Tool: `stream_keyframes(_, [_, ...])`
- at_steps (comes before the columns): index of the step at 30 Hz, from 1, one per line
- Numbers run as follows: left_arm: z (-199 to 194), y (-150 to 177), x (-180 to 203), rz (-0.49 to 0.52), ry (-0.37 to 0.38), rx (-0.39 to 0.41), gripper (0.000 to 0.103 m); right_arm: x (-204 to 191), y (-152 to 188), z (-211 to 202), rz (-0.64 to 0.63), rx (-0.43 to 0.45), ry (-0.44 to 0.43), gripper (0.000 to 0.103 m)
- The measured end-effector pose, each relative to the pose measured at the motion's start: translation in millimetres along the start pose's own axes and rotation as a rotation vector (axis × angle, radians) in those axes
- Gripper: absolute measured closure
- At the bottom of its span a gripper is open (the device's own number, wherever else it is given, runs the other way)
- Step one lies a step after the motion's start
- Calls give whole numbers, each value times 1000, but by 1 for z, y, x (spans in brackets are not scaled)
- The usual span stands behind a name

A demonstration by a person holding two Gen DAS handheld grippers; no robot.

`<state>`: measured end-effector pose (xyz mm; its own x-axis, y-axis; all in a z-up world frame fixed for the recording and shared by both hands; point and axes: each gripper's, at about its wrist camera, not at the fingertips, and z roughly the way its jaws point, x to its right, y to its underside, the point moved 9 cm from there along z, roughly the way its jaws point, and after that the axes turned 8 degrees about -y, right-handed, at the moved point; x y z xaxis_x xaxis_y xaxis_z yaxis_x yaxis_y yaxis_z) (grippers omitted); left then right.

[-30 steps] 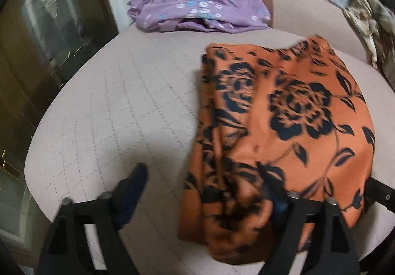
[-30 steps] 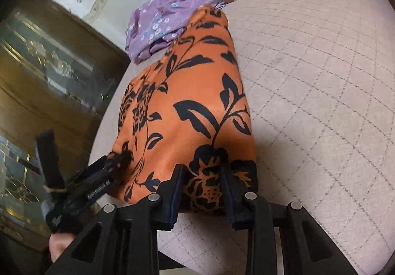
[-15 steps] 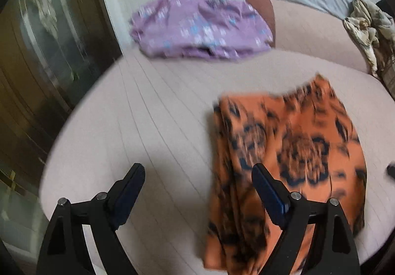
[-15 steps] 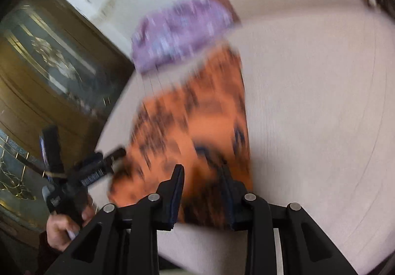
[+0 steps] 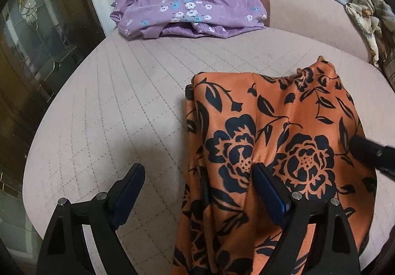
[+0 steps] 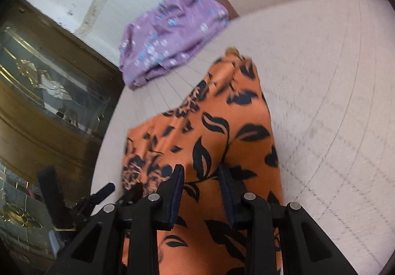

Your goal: Fold small clothes

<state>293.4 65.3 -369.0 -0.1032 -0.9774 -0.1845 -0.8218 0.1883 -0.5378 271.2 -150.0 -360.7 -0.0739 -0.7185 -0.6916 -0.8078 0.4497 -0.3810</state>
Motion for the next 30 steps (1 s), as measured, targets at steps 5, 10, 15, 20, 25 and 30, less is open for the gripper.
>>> stream_keyframes(5, [17,4,0,-27,30,-25,8,19,4,13,43,-22,-13,91])
stream_keyframes(10, [-5,4,-15,-89,111,-73,10,15,1,-6,106,-25,-56,90])
stream_keyframes(15, [-69,5,-58,-84,56,60,10,-1,-1,-71,14,82,-56,85])
stream_keyframes(20, [-101,28,-88,-88,23,60,10,9,22,-120,2,117,-24,23])
stream_keyframes(25, [-98,55,-79,-145,98,12,9,11,51,-121,-15,68,17,23])
stream_keyframes(30, [-79,62,-50,-83,48,23,9,5,64,-99,-59,46,25,71])
